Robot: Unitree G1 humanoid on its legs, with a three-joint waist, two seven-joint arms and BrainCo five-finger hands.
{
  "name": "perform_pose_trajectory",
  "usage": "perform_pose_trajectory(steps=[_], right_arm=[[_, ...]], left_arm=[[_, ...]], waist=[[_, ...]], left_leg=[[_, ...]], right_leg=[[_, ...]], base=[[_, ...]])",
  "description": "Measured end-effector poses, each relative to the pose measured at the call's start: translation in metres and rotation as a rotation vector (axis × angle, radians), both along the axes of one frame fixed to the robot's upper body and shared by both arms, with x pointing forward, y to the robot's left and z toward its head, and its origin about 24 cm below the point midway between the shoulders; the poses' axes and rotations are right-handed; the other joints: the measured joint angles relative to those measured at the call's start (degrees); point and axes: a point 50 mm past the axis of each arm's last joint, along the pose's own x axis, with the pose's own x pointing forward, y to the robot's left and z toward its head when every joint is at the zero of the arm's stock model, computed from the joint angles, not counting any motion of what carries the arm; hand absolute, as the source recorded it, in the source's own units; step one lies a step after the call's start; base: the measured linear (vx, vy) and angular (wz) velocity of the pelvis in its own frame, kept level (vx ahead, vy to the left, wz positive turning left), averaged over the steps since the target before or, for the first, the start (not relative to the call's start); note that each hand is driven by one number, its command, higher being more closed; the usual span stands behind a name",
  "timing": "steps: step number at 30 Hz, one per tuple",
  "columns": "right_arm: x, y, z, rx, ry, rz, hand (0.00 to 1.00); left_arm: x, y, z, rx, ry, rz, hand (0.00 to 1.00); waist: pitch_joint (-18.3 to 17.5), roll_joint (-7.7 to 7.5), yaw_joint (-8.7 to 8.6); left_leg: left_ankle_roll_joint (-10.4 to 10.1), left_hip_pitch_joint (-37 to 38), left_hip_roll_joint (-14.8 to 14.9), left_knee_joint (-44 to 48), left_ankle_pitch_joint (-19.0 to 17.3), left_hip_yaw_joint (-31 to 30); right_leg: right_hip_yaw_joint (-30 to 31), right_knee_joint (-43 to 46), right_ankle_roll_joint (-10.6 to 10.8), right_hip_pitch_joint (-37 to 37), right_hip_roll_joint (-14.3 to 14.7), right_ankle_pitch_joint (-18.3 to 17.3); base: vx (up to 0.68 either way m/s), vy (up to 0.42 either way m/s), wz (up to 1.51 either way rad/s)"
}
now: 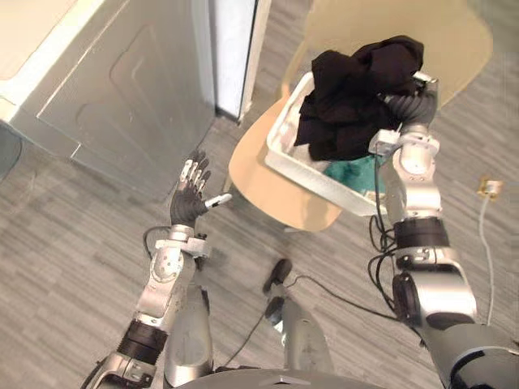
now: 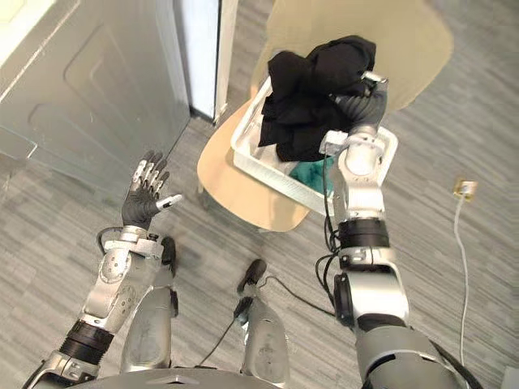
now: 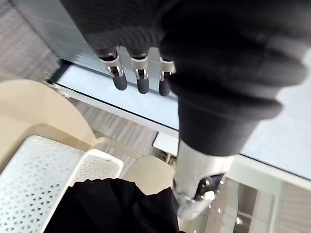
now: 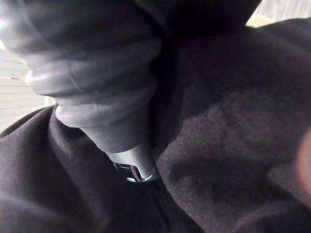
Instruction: Pick up the laundry basket with both hands and put the clothes into the washing machine.
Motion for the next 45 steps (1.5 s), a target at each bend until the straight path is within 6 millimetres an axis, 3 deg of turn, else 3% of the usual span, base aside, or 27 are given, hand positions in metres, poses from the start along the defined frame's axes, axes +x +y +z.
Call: perform_pose_trajectory(steps=[5, 10, 13, 17, 23, 29, 33, 40, 45], right_arm=[[-0.018, 0.011, 0.013, -0.055, -0.098, 0.077, 1.0], [-0.028, 0.023, 0.017, -0.109, -0.145, 0.174, 1.0], [-0.032, 0.033, 0.019, -0.114, -0.166, 0.263, 1.0], [-0.031, 0.054, 0.008, -0.108, -0.127, 0.418, 1.0], [-0.037, 0.089, -0.009, -0.109, -0.071, 0.656, 1.0], [-0.048, 0.108, -0.015, -0.103, -0.064, 0.789, 1.0], [-0.05, 0.115, -0.027, -0.081, -0.019, 0.83, 1.0], [-0.059, 0.14, -0.057, -0.013, 0.086, 0.944, 1.0], [-0.064, 0.155, -0.065, 0.066, 0.1, 0.996, 1.0]], left_arm=[[0.011, -0.007, 0.019, 0.22, -0.108, -0.025, 0.0], [0.015, -0.03, 0.006, 0.364, -0.07, -0.133, 0.0], [0.022, -0.041, -0.005, 0.419, -0.015, -0.197, 0.0], [0.034, -0.053, -0.016, 0.478, 0.058, -0.249, 0.0], [0.058, -0.062, -0.014, 0.566, 0.092, -0.23, 0.0], [0.073, -0.06, -0.004, 0.531, 0.115, -0.163, 0.0], [0.078, -0.064, 0.005, 0.286, 0.198, -0.227, 0.0], [0.075, -0.074, -0.002, 0.174, 0.295, -0.324, 0.0], [0.074, -0.082, -0.002, 0.166, 0.295, -0.31, 0.0]], waist=[[-4.2, -0.64, -1.96], [-9.9, -0.71, -3.75], [-10.7, -0.72, -4.98], [-12.0, -0.7, -6.41], [-13.0, -0.67, -7.42], [-13.0, -0.68, -7.94], [-13.0, -0.62, -7.98], [-13.4, -0.39, -8.02], [-13.9, 0.34, -8.22]], left_leg=[[-0.3, 5.0, -0.1, -0.1, -1.3, 2.4], [-0.8, 8.7, 0.2, -0.1, -2.8, 4.6], [-1.1, 11.4, 0.5, -0.1, -3.5, 6.1], [-1.2, 13.1, 0.5, -0.4, -4.1, 8.0], [-1.3, 13.2, 0.5, -0.5, -4.4, 9.4], [-1.3, 13.1, 0.3, -0.5, -4.4, 9.9], [-1.3, 13.1, 0.1, -0.5, -4.4, 9.8], [-1.3, 13.1, 0.0, -0.5, -4.4, 9.8], [-1.4, 13.2, 0.0, -0.5, -4.4, 9.8]], right_leg=[[2.2, -1.2, 0.2, 3.8, 0.2, -0.1], [4.0, -3.9, 0.5, 7.1, 1.2, 0.3], [5.5, -4.8, 0.5, 9.0, 1.7, 0.4], [7.2, -7.1, 0.5, 10.4, 2.1, 1.8], [8.9, -9.5, 0.7, 10.2, 2.5, 3.3], [9.4, -9.5, 0.3, 9.8, 2.5, 3.8], [9.4, -9.5, 0.4, 9.8, 2.3, 3.8], [9.4, -9.5, 0.4, 9.8, 2.1, 3.8], [9.5, -9.5, 0.4, 9.8, 2.1, 3.8]], base=[[0.09, -0.029, -0.19], [0.1, -0.03, -0.24], [0.06, -0.017, -0.24], [0.02, -0.002, -0.24], [-0.01, 0.001, -0.15], [0.0, 0.001, -0.05], [0.0, 0.0, 0.0], [0.0, 0.0, 0.0], [0.0, 0.0, 0.0]])
